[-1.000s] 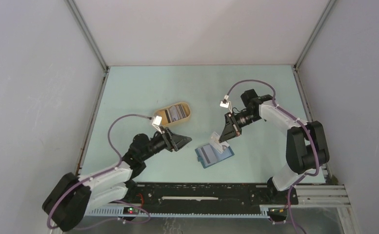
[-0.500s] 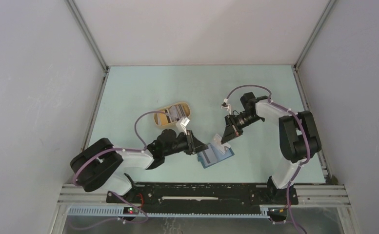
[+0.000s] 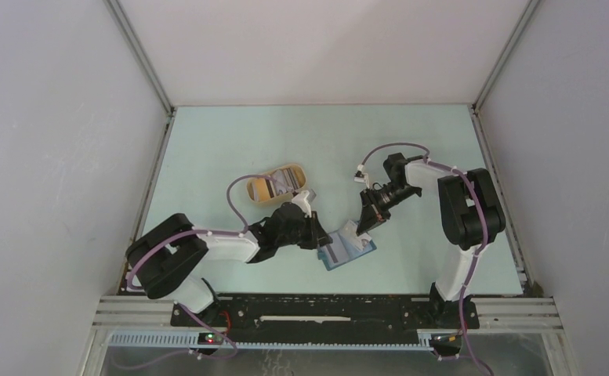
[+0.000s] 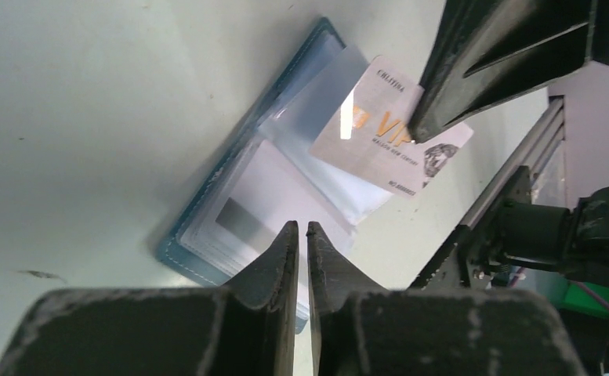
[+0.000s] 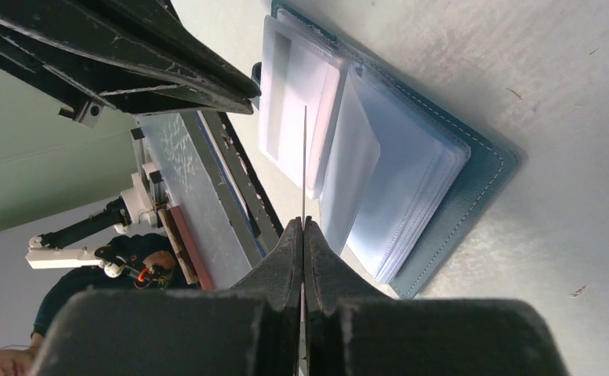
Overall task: Put the credit cards into the card holder
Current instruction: Insert the credit card into the card holder.
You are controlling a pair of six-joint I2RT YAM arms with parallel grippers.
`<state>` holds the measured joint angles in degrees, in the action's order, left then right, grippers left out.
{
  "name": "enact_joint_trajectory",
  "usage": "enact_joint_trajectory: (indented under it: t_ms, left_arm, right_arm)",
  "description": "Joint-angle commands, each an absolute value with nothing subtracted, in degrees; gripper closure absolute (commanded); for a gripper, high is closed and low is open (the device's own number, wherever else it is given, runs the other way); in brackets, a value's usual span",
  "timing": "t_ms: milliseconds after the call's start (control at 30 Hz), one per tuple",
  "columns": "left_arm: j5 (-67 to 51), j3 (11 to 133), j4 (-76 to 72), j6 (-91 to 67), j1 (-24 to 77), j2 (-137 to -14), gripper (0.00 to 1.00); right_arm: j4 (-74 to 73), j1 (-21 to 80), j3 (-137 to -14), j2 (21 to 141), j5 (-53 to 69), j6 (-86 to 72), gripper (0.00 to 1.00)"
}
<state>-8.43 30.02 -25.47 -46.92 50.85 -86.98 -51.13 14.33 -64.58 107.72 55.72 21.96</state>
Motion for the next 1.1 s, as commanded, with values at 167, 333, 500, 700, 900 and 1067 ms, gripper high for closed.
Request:
enact_joint_trajectory:
  t_ms: [167, 333, 500, 700, 900, 1067]
  left_arm:
    - [-7.0, 33.8, -22.6, -44.5, 51.6, -89.0, 0.87]
    - [-6.8, 34.2, -21.6, -44.4, 51.6, -90.4, 0.87]
    - [-6.7, 34.2, -20.8, -44.3, 51.7, -90.8, 0.88]
    - [-6.9, 34.4, -20.3, -44.2, 51.8, -91.4, 0.88]
    - [-7.0, 34.4, -20.0, -44.1, 51.9, -91.5, 0.88]
    - [-6.9, 34.4, -19.6, -44.0, 51.9, -91.5, 0.88]
  right_arm:
    - [-51.9, 14.1, -66.5, 108.9, 55.7, 21.7, 1.00]
    - [-51.7, 14.6, -66.6, 109.6, 55.2, 21.3, 1.00]
    - [-51.5, 15.6, -66.8, 110.7, 53.9, 20.7, 1.00]
    - [-51.2, 16.0, -66.9, 111.8, 53.1, 20.0, 1.00]
    - [-52.2, 16.5, -67.4, 112.9, 55.3, 20.8, 1.00]
    - [-53.0, 14.9, -67.8, 111.6, 58.2, 21.8, 1.00]
